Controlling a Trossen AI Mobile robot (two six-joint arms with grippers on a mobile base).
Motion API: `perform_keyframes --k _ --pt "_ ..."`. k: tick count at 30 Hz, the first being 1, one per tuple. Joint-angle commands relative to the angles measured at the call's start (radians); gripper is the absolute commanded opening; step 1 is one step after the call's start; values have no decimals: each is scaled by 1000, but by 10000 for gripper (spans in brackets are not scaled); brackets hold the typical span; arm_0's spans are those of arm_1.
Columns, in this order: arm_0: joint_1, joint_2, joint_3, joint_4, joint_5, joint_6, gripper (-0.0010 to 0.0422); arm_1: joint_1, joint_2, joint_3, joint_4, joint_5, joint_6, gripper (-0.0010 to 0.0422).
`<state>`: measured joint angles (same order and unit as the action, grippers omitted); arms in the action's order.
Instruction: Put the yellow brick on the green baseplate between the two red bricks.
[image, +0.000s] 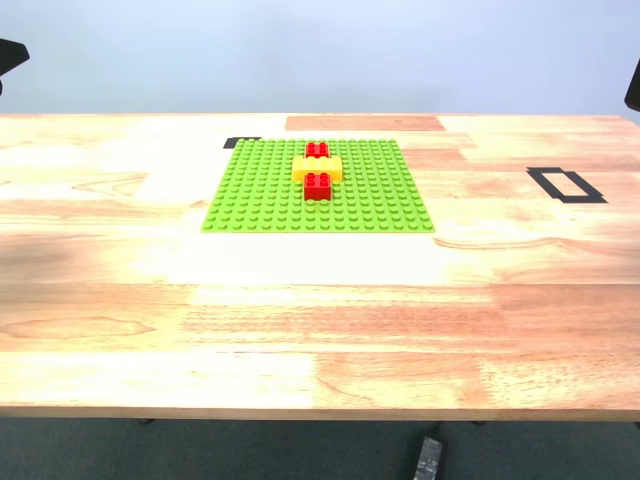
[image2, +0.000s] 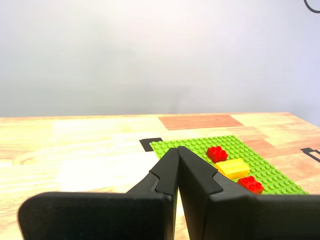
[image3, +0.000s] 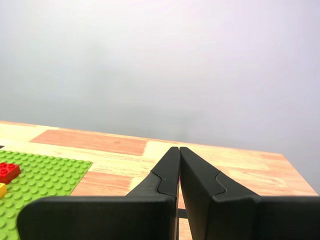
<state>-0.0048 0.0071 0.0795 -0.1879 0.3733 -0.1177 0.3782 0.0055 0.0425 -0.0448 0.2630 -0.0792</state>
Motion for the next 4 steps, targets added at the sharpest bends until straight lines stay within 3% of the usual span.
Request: perform_keyframes --k 1,4 --pt "0 0 0 0 0 0 0 0 0 0 0 0 -2 0" --pt "0 0 0 0 0 0 0 0 0 0 0 0 -2 0"
